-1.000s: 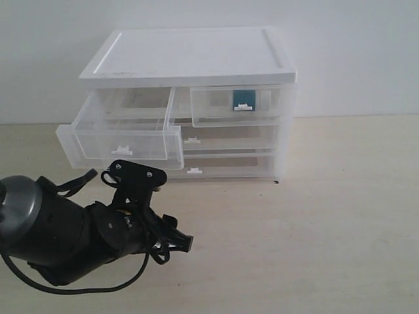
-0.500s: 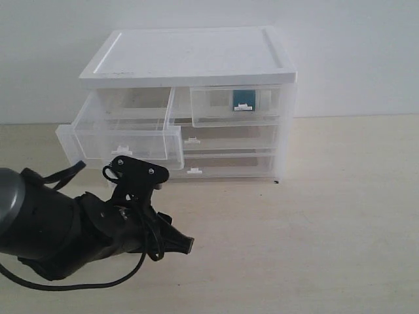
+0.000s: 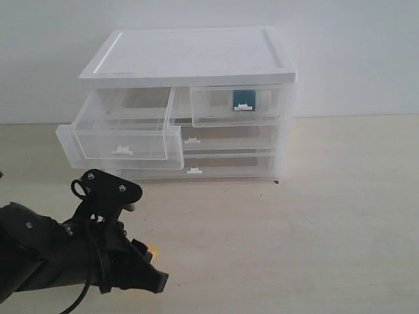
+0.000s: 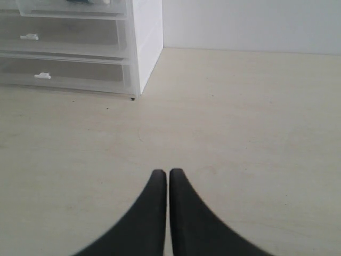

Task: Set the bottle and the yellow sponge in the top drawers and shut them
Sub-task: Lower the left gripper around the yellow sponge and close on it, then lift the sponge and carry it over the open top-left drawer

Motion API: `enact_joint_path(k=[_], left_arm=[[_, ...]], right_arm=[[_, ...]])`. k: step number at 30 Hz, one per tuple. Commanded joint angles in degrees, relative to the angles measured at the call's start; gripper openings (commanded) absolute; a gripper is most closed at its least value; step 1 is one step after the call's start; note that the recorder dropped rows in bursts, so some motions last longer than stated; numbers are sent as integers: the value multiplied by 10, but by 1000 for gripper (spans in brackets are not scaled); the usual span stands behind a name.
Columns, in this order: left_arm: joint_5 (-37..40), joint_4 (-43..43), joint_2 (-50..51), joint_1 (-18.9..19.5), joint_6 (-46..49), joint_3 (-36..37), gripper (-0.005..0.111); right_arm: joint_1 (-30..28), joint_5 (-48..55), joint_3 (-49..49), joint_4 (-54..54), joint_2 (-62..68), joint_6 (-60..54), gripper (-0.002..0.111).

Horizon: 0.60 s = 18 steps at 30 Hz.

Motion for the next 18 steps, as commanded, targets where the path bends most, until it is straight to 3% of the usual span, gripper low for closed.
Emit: enact_joint_path(k=[1,8,18], left_arm=[[68,8,-37,0,4,32,4],[173,69,-146,-1,13,37,4],[200,74,-273,-1,13,-37,4]], right_arm=[[-1,-4,0,-4,-3,-1,0],[-1,-4,0,-4,-3,-1,0],[-1,-4,0,-4,-3,-1,0]])
